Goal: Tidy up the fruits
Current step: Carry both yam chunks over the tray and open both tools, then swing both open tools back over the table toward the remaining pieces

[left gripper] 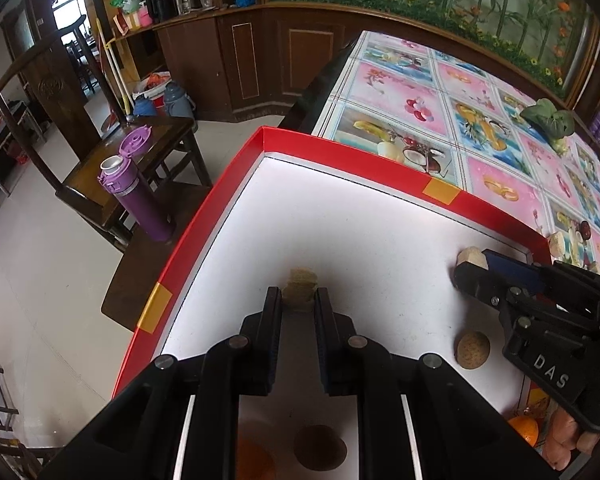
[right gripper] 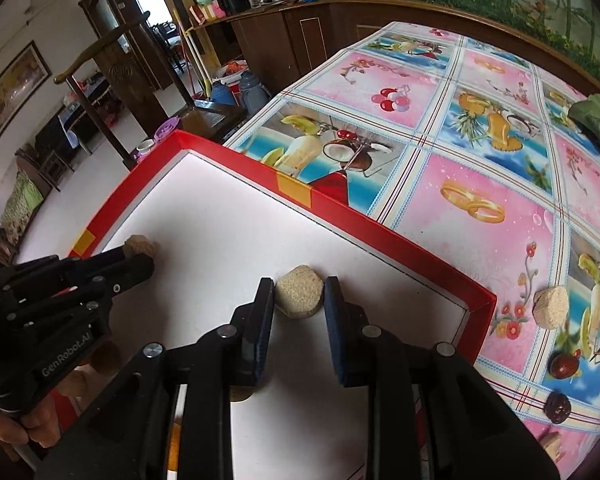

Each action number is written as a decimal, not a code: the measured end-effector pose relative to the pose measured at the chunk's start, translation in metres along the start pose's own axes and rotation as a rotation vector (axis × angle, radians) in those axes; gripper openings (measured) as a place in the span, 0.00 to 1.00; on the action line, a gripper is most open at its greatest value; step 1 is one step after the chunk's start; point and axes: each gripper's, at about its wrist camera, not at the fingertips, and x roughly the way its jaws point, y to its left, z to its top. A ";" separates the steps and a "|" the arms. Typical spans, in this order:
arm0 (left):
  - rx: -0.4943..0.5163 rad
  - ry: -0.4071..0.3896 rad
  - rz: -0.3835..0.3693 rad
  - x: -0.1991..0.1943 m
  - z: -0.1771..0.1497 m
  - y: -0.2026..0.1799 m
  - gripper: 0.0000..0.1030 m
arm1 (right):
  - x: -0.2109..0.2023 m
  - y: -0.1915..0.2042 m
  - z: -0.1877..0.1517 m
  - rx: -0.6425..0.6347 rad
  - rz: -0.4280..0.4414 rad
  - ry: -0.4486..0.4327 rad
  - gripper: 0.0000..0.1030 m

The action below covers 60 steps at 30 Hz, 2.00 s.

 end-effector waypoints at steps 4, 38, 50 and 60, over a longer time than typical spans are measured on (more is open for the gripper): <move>0.007 0.015 0.045 -0.001 -0.001 -0.007 0.51 | -0.004 -0.002 0.001 0.001 0.010 0.016 0.52; 0.358 -0.041 -0.198 -0.052 -0.064 -0.243 0.74 | -0.152 -0.293 -0.078 0.487 0.006 -0.183 0.59; 0.330 -0.013 -0.255 -0.042 -0.062 -0.261 0.74 | -0.129 -0.269 -0.077 0.413 0.040 -0.102 0.60; 0.344 -0.004 -0.271 -0.029 -0.063 -0.271 0.73 | -0.114 -0.253 -0.076 0.341 -0.011 -0.063 0.60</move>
